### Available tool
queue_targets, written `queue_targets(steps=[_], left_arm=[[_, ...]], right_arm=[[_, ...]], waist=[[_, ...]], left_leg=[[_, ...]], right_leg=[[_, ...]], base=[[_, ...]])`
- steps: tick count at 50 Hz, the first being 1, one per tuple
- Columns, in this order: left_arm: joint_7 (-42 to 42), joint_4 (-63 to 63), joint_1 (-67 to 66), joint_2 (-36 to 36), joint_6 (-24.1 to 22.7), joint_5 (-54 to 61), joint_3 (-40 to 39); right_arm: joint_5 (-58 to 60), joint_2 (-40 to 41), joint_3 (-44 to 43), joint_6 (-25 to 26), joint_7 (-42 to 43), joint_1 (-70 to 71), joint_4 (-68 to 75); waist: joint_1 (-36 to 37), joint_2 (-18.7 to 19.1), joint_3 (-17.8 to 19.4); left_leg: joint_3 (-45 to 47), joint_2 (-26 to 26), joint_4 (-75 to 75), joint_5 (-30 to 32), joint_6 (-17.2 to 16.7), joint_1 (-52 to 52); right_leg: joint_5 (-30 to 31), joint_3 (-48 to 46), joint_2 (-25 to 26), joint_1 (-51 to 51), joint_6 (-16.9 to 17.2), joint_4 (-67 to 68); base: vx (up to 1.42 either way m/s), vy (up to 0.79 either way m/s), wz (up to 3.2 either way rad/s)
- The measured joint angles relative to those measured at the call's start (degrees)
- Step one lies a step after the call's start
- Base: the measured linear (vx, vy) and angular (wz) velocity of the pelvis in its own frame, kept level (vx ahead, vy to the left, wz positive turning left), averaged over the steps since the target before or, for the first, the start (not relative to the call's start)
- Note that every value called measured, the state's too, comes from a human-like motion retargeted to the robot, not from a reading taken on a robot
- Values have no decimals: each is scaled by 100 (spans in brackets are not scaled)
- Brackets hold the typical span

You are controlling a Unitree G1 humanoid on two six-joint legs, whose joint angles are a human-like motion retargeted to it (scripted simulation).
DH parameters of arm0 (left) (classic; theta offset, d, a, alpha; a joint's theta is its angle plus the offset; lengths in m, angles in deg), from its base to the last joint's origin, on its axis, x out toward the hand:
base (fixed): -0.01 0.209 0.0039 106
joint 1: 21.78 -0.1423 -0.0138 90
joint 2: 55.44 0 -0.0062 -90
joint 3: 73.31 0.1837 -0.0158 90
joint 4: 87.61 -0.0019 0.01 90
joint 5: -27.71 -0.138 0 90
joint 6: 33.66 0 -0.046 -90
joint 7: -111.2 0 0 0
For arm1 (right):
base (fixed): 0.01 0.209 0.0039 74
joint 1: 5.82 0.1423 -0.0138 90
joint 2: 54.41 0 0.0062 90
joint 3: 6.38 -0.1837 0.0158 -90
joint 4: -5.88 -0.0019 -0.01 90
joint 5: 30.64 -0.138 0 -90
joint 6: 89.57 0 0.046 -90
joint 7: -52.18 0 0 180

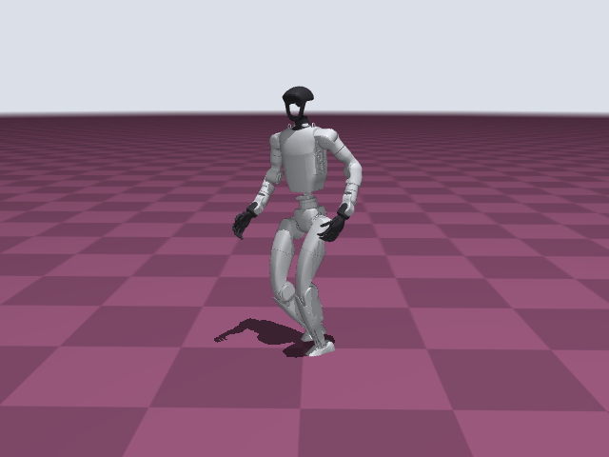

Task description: Run

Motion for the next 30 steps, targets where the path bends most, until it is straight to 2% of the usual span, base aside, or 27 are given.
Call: queue_targets(steps=[2, 3, 5, 10, 12, 15, 17, 21, 25, 30], left_arm=[[-228, 412, -54, 236, 19, 225, -31], [-297, 533, -66, 256, -5, 258, -8], [-521, 902, -134, 447, 41, 440, -43], [-838, 1178, -253, 573, 131, 601, -66], [-874, 1084, -246, 624, 179, 589, -138], [-785, 770, -276, 632, 204, 436, -203], [-692, 276, -109, 613, 152, 246, -262], [-475, -594, 13, 588, 83, -102, -367], [-201, -1356, 57, 597, -22, -399, -519], [117, -2183, 117, 626, -171, -655, -804]], right_arm=[[-37, -63, 63, -21, -359, -76, 171], [-21, -76, 109, -4, -446, -181, 200], [-38, -155, 126, 38, -755, -344, 262], [-19, -210, 18, 134, -1027, -781, 479], [-2, -232, -100, 159, -1042, -846, 659], [59, -212, -250, 198, -918, -982, 922], [117, -182, -354, 187, -816, -864, 1258], [144, -81, -478, 193, -635, -792, 1723], [96, 39, -488, 168, -514, -699, 1981], [-53, 174, -340, 99, -488, -448, 2016]], waist=[[21, 26, -556], [-5, 19, -532], [35, 109, -713], [-140, 323, -714], [-166, 514, -763], [-354, 649, -753], [-389, 815, -721], [-570, 915, -642], [-770, 806, -569], [-1149, 231, -587]], left_leg=[[-80, 224, 14, -37, -58, -605], [-51, 217, 204, -126, -33, -702], [-86, 473, 234, -345, -7, -794], [61, 842, 983, -920, 140, -834], [100, 1159, 1142, -1289, 184, -688], [280, 1385, 1654, -1886, 287, -661], [353, 1665, 1558, -2295, 304, -379], [560, 1893, 1537, -2883, 319, -171], [766, 1887, 1251, -3054, 299, 7], [1092, 1337, 111, -2667, 355, 436]], right_leg=[[251, -63, 241, -468, -28, -372], [242, -64, 228, -554, -24, -223], [477, -83, 485, -532, -23, -660], [653, -76, 835, -608, -26, -594], [753, -40, 1154, -414, -49, -1027], [376, -14, 1323, -579, -83, -720], [324, 28, 1579, -205, -128, -1362], [61, -2, 1708, -179, -174, -1364], [-39, 18, 1636, -328, -149, -1081], [-92, 267, 1136, -889, 18, -217]], base=[[-2, -6, 20], [-6, -6, 7], [-3, -6, -11], [-3, -3, -18], [-2, -2, -40], [-7, 1, -27], [-1, 4, -44], [-8, 6, -26], [-10, 7, -10], [-7, 5, 2]])
